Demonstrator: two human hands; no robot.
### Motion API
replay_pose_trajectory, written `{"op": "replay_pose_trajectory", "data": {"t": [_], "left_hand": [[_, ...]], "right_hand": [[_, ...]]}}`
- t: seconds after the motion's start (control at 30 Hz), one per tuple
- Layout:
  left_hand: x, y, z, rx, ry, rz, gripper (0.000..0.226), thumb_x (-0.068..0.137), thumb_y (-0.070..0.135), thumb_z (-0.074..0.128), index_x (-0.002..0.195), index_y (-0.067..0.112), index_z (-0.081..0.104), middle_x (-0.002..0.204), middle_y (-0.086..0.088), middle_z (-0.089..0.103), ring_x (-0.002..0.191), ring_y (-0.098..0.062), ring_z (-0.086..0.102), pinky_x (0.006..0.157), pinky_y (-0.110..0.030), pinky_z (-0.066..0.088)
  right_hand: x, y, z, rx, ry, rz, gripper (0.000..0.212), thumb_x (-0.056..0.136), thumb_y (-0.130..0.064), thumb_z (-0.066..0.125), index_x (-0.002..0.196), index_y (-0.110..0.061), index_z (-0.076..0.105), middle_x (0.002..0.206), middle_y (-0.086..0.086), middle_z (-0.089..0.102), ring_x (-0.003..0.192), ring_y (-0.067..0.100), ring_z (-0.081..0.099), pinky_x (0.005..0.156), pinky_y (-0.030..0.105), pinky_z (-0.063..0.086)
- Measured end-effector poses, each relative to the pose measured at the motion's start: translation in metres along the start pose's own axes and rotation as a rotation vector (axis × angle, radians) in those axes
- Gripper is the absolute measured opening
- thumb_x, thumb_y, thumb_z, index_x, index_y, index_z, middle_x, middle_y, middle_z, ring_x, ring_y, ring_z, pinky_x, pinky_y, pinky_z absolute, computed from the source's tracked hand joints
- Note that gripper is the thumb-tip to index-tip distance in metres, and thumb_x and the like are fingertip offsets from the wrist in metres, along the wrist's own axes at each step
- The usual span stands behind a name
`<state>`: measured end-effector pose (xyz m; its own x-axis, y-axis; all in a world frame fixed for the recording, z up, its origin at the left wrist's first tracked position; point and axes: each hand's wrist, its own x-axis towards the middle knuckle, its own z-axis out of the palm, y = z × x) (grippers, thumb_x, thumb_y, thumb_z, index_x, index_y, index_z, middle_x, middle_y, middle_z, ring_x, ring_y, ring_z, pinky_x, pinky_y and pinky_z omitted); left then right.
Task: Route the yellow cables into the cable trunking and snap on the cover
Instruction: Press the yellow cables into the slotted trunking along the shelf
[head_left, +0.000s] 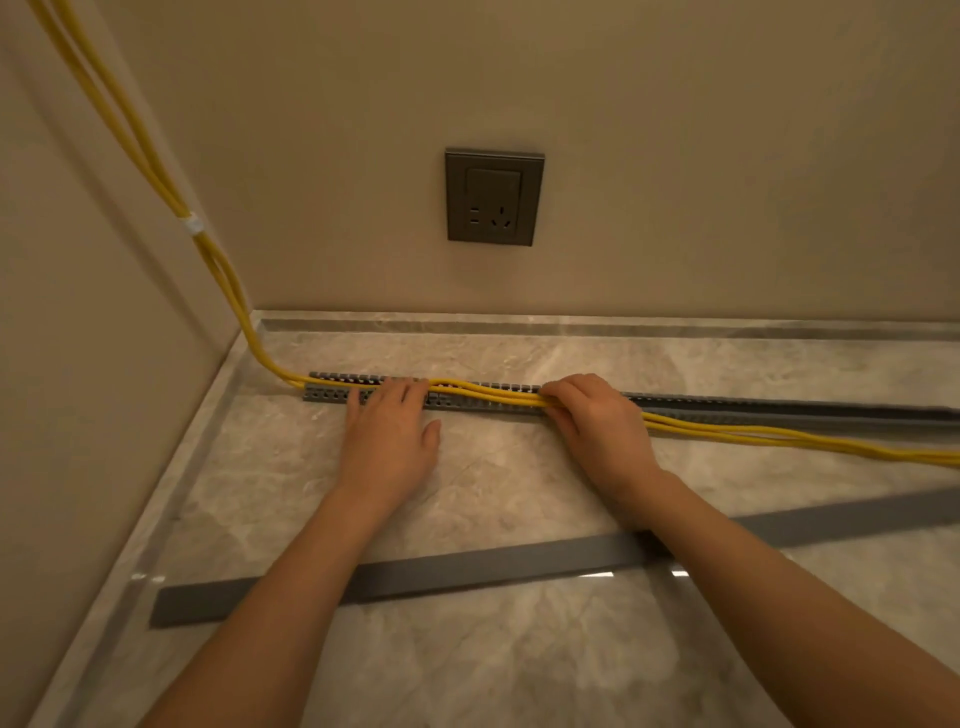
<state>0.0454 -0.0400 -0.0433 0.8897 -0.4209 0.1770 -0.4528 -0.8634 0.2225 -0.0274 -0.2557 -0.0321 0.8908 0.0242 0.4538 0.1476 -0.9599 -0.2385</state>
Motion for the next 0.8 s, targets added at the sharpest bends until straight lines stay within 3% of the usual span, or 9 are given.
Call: {"op": "replay_pose_trajectory", "data": {"t": [0.33, 0.5, 0.6, 0.8], "left_hand": [[0.000, 0.003, -0.004, 0.002, 0.036, -0.053, 0.040, 0.090, 0.032, 0.049, 0.129, 0.021, 0.051, 0.126, 0.003, 0.054, 0.120, -0.019, 0.046, 0.112, -0.053, 0.013], [0.001, 0.007, -0.003, 0.063, -0.008, -0.062, 0.043, 0.090, 0.033, 0.047, 0.131, 0.020, 0.049, 0.126, 0.001, 0.050, 0.120, -0.020, 0.044, 0.112, -0.053, 0.015], [0.002, 0.010, -0.004, 0.081, -0.015, -0.075, 0.042, 0.090, 0.032, 0.048, 0.129, 0.017, 0.051, 0.124, -0.001, 0.049, 0.118, -0.022, 0.045, 0.112, -0.054, 0.016], [0.006, 0.024, -0.006, 0.167, -0.041, -0.095, 0.043, 0.090, 0.037, 0.045, 0.126, 0.013, 0.052, 0.137, -0.004, 0.041, 0.130, -0.023, 0.033, 0.114, -0.054, 0.009]], "right_hand": [[0.026, 0.017, -0.010, 0.078, -0.105, -0.011, 0.013, 0.081, -0.007, 0.068, 0.091, -0.011, 0.074, 0.084, 0.007, 0.069, 0.082, 0.025, 0.061, 0.061, 0.034, 0.049], [0.033, 0.023, -0.011, -0.037, -0.192, -0.182, 0.013, 0.083, -0.007, 0.067, 0.094, -0.009, 0.074, 0.088, 0.012, 0.070, 0.081, 0.033, 0.062, 0.059, 0.037, 0.050], [0.026, 0.026, -0.005, -0.110, -0.242, -0.189, 0.026, 0.090, -0.010, 0.056, 0.113, -0.013, 0.067, 0.110, 0.007, 0.068, 0.100, 0.028, 0.056, 0.078, 0.038, 0.048], [0.002, 0.034, 0.002, -0.093, -0.326, -0.083, 0.049, 0.091, -0.029, 0.046, 0.139, -0.025, 0.040, 0.147, 0.001, 0.038, 0.137, 0.021, 0.028, 0.111, 0.038, 0.019]]}}
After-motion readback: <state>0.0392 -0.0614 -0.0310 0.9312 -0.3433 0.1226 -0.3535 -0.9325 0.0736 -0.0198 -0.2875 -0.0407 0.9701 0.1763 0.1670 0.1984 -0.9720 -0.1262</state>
